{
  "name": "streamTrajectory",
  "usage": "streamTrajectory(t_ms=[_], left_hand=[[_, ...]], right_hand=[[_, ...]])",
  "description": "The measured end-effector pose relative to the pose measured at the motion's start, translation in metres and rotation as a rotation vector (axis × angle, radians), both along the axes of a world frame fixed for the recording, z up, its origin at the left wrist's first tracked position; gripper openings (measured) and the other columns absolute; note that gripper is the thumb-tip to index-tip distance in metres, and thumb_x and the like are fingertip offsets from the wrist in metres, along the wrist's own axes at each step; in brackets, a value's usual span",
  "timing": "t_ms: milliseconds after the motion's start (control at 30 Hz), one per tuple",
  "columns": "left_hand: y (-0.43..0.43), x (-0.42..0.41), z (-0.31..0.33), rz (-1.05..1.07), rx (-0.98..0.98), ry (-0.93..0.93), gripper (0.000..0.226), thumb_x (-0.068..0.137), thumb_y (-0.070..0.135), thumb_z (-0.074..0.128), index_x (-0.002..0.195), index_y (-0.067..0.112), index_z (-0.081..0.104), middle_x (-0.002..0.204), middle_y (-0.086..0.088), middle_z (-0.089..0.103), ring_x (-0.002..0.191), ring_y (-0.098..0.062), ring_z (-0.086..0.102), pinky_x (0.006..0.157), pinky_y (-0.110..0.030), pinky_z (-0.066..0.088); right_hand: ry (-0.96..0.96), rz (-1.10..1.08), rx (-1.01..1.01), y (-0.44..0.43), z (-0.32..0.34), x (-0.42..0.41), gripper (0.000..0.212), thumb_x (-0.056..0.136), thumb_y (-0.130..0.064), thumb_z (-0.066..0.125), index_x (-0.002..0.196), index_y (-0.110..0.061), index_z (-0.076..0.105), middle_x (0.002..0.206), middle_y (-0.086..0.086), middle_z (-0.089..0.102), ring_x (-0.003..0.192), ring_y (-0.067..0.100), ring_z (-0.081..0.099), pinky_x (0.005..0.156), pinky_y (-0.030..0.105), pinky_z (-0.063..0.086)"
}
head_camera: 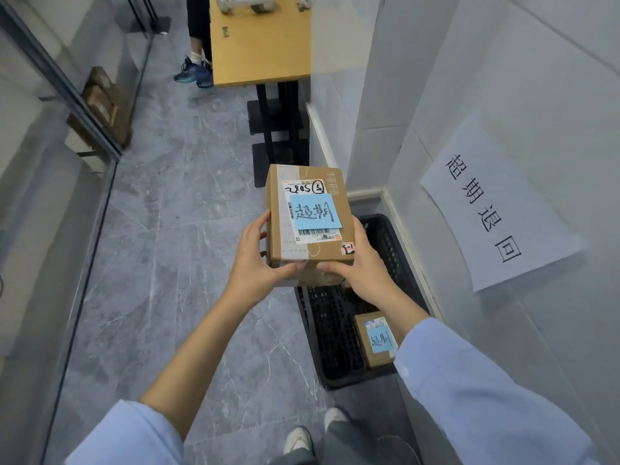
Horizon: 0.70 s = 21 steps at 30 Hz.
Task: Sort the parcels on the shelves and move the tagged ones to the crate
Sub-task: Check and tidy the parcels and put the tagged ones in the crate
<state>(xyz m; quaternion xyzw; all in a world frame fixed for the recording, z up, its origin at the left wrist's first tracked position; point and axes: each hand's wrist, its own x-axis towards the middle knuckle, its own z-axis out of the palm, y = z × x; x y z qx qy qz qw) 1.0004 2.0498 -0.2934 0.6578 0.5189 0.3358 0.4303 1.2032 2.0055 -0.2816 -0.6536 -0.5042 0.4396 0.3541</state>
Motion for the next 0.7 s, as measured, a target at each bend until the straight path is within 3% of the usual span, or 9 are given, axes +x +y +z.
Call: streamTrajectory(t_ms=[167, 400, 567, 700], left_hand=[[0.010, 0.016, -0.011, 0.000, -0.034, 0.037, 0.104, 0.059, 0.059, 0.083, 0.145, 0.044, 0.027, 0.143, 0.027, 0.030, 0.122, 0.017, 0.033, 0.097, -0.026, 0.038], [0.015, 0.030, -0.042, 0.020, -0.100, 0.075, 0.091, 0.066, 0.068, 0.073, 0.144, 0.046, 0.033, 0.147, 0.027, 0.032, 0.134, 0.001, 0.033, 0.109, -0.032, 0.032], [0.021, 0.031, -0.074, 0.057, -0.127, 0.106, 0.074, 0.083, 0.047, 0.071, 0.147, 0.039, 0.034, 0.153, 0.018, 0.033, 0.140, -0.005, 0.031, 0.116, -0.044, 0.030], [0.023, 0.031, -0.106, 0.080, -0.174, 0.127, 0.069, 0.087, 0.040, 0.069, 0.147, 0.036, 0.036, 0.152, 0.017, 0.035, 0.139, -0.005, 0.032, 0.116, -0.042, 0.030]], right_hand=[[-0.012, -0.019, -0.010, 0.010, -0.018, 0.026, 0.089, 0.080, -0.016, 0.080, 0.146, -0.035, 0.025, 0.132, -0.014, 0.058, 0.125, 0.009, 0.053, 0.102, 0.040, 0.049], [-0.018, -0.019, -0.086, 0.009, -0.066, 0.070, 0.094, 0.079, -0.017, 0.081, 0.149, -0.036, 0.021, 0.128, -0.019, 0.059, 0.122, 0.003, 0.054, 0.106, 0.042, 0.044], [-0.013, -0.030, -0.152, 0.005, -0.119, 0.099, 0.095, 0.079, -0.018, 0.080, 0.149, -0.040, 0.020, 0.127, -0.021, 0.059, 0.119, -0.001, 0.055, 0.103, 0.039, 0.045], [0.016, -0.038, -0.214, 0.003, -0.172, 0.117, 0.090, 0.080, -0.018, 0.079, 0.147, -0.040, 0.023, 0.129, -0.020, 0.057, 0.122, 0.001, 0.052, 0.101, 0.037, 0.044]])
